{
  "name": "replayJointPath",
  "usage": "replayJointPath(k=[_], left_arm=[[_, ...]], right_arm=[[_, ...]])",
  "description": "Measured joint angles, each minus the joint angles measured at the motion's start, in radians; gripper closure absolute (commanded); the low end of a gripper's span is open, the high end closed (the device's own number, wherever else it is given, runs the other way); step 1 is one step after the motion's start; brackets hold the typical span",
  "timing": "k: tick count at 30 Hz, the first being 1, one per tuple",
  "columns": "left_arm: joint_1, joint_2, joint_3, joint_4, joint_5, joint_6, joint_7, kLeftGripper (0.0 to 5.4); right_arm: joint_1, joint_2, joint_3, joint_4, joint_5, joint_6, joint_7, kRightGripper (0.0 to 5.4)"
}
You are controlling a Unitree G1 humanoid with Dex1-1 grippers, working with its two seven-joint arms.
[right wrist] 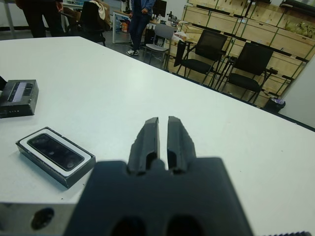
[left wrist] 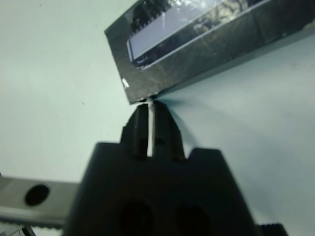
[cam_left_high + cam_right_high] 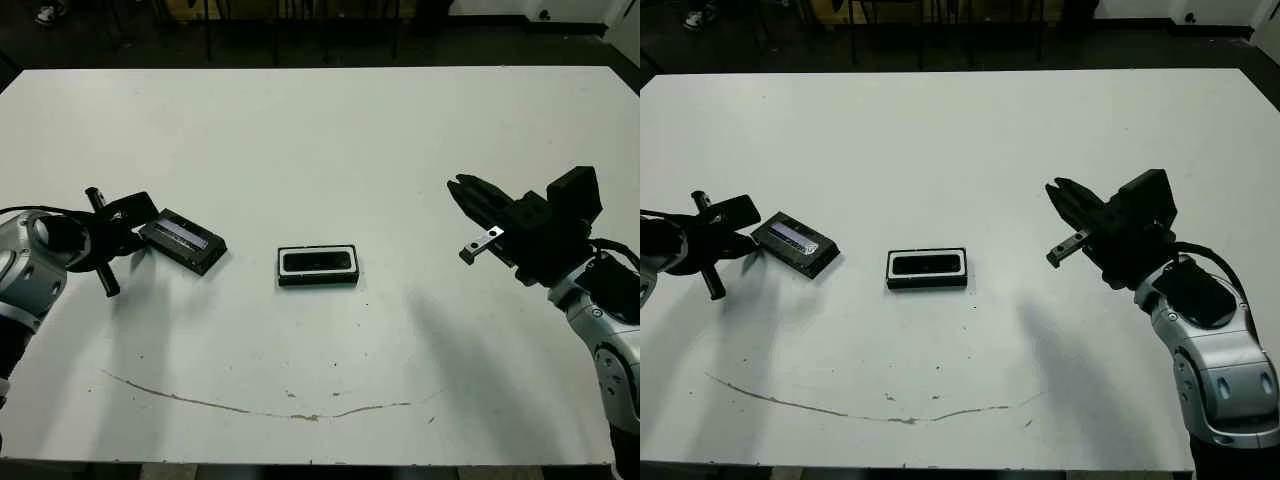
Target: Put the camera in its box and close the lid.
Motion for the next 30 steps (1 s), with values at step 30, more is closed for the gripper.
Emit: replayJointPath(k=[30], left_arm=[[-0.23, -0.209, -0.069, 0.372, 0.089, -0.175, 0.166, 5.4]], right_arm=[[0.003, -0.021, -0.011, 0.001, 0.02, 0.012, 0.001, 5.39]])
